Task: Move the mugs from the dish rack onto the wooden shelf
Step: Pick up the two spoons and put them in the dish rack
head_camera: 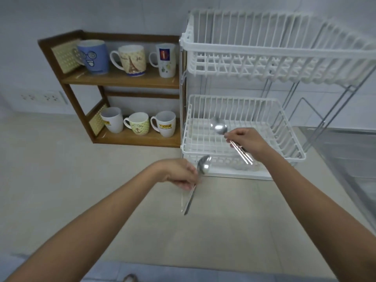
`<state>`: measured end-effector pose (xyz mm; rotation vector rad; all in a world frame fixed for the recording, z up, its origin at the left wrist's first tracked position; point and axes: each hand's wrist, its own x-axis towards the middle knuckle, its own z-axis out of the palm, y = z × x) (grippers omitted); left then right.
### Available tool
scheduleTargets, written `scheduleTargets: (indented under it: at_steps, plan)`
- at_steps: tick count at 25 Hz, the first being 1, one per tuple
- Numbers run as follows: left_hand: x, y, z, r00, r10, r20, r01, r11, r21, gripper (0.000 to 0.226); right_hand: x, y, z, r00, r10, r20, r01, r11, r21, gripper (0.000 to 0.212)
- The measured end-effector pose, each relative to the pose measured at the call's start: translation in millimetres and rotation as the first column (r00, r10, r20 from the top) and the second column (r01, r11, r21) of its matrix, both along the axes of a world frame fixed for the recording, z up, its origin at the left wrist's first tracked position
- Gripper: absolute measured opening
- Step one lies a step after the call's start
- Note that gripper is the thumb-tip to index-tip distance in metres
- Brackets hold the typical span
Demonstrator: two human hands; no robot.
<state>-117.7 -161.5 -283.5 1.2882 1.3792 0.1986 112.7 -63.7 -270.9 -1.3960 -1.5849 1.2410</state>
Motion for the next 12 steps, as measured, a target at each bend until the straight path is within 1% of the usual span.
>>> scheduleTargets:
  at_steps: [1, 3, 5, 7, 9, 12]
  plan:
    - [2, 13, 13, 0.996, 0.039, 0.086, -0.039, 0.999, -0.008, 0.009, 4, 12, 0, 0.995, -0.076, -0.064, 0.075, 0.997, -0.02, 0.006]
    - [9, 39, 30, 0.957, 0.173, 0.231, -0.175, 0.985, -0.013, 0.004, 8, 31, -5, 0.97, -0.187, -0.154, 0.168, 0.977, -0.13, 0.008]
    - [20, 65, 33, 0.875, 0.361, 0.323, -0.378, 0.926, -0.01, 0.005, 7, 43, -11, 0.961, -0.233, -0.15, 0.199, 0.956, -0.214, 0.015]
    - [33, 89, 29, 0.801, 0.481, 0.355, -0.512, 0.859, -0.008, 0.004, 5, 53, -17, 0.951, -0.264, -0.16, 0.221, 0.945, -0.241, 0.018]
    - [46, 110, 19, 0.761, 0.543, 0.355, -0.583, 0.812, 0.007, 0.008, 2, 64, -26, 0.943, -0.302, -0.138, 0.266, 0.936, -0.23, 0.017]
    - [64, 136, -9, 0.721, 0.618, 0.312, -0.659, 0.752, 0.033, 0.017, 0, 77, -44, 0.945, -0.327, -0.007, 0.321, 0.933, -0.163, 0.01]
